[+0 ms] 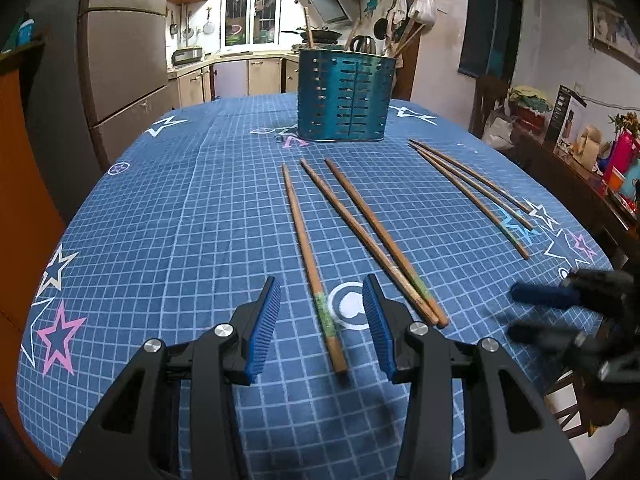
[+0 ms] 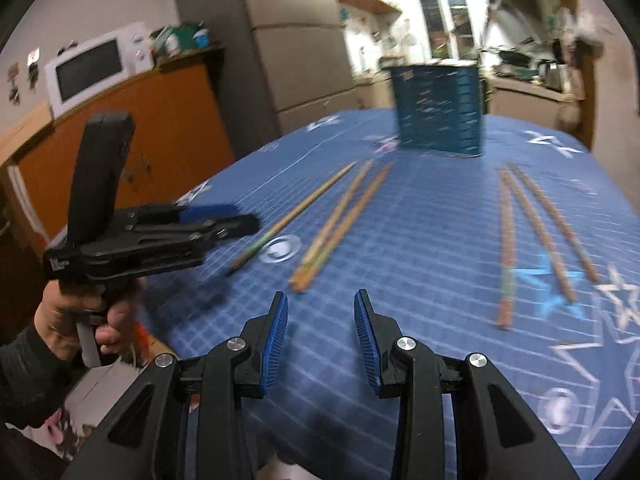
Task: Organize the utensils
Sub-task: 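Lower the right tool onto a wooden chopstick and close while the left tool grasps another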
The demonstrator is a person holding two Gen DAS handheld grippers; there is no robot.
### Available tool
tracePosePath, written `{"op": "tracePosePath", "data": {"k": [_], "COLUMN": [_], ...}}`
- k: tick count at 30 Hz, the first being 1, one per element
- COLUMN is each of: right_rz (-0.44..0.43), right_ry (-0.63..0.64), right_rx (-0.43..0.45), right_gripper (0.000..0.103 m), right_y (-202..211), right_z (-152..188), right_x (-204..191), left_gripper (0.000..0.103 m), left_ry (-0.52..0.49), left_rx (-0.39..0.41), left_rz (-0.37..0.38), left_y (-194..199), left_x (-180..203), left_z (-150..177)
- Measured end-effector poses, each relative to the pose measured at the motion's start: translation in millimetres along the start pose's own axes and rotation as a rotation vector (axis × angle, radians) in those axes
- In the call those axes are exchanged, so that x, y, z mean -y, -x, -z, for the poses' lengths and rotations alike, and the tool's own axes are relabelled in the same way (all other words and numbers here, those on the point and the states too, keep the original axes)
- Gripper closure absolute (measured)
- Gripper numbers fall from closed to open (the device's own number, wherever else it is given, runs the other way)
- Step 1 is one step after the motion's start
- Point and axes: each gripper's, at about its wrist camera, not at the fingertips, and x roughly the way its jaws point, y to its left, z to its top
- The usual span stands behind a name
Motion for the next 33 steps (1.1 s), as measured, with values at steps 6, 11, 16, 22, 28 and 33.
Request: {"op": "tracePosePath", "data": {"k": [6,11,16,22,28,33], "right_rz": [0.026,0.074,0.112,0.096,0.115,0.149], "right_ry": [0.027,0.045,0.019,0.023,0.036,0.05], "right_rx": [-0.064,-0.09,-0.082,-0.068,-0.046,-0.018], "right_gripper": [0.074,0.084,0.085,0.085,0.085,0.085], "right_y": [-25,-32,-28,-30,-34,-32], "right_z": [-8,-13,-10,-9,-9,-3], "right_x": [-14,-13,3,4,0,-6], "left_gripper": [0.062,0.062,0.062,0.062,0.062,0.063], "left_ry": [0.021,0.026,0.025,0.022,-0.02,-0.035], "left_rx": [-0.001,0.008,0.006,-0.005,-0.017,-0.007], "left_rz": [-0.013,0.001,0.012,0.019,-0.001,-0.03], "left_y": [5,6,6,6,0,-2], "left_x": [-15,-18,-18,-12,6,13], "left_z": [7,6,7,17,27,32]}}
